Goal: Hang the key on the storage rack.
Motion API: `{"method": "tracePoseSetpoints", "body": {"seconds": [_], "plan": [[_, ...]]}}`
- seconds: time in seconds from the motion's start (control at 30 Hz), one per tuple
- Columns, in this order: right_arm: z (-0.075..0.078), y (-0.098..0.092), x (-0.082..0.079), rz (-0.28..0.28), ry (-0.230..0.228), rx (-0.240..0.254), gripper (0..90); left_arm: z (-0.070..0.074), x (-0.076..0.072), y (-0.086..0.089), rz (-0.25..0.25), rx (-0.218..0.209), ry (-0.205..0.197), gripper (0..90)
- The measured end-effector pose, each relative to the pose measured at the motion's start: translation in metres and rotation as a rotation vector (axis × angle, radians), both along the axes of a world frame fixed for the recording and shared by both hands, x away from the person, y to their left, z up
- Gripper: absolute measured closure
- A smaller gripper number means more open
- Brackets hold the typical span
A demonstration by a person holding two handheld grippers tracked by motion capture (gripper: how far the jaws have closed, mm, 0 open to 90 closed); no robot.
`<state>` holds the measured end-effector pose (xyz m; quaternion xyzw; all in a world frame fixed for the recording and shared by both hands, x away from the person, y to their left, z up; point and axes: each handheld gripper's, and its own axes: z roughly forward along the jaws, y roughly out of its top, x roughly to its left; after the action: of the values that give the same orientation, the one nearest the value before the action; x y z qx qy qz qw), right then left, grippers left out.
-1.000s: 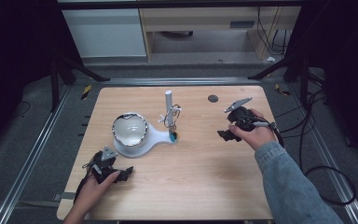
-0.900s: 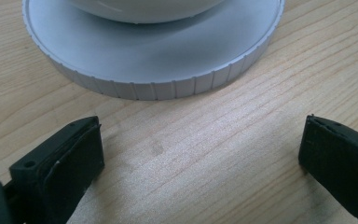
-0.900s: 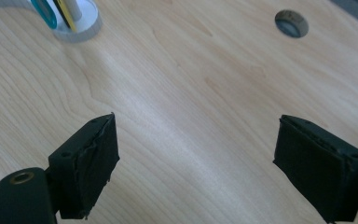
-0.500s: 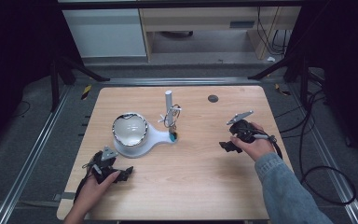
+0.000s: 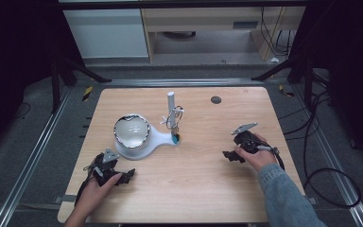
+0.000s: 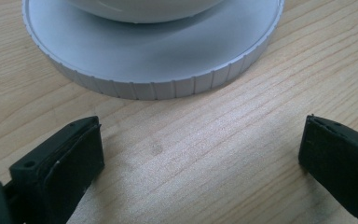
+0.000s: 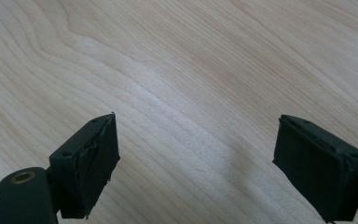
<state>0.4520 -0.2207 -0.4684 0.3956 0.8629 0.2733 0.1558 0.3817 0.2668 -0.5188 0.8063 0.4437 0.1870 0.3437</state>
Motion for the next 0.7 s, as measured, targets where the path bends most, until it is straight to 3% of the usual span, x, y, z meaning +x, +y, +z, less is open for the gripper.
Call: {"method": "tracePoseSetpoints", "body": {"seconds": [0.43, 0.6, 0.7], "plan": [[-0.022, -0.031, 0.005, -0.127, 0.008, 0.078, 13.4, 0.0, 0.0, 0.0, 0.0, 0.0, 0.0, 0.0], [-0.027, -0.032, 0.002, -0.142, -0.026, 0.095, 9.7, 0.0, 0.0, 0.0, 0.0, 0.0, 0.0, 0.0], [-0.03, -0.03, 0.002, -0.134, -0.053, 0.066, 6.2, 0.0, 0.0, 0.0, 0.0, 0.0, 0.0, 0.0]]}}
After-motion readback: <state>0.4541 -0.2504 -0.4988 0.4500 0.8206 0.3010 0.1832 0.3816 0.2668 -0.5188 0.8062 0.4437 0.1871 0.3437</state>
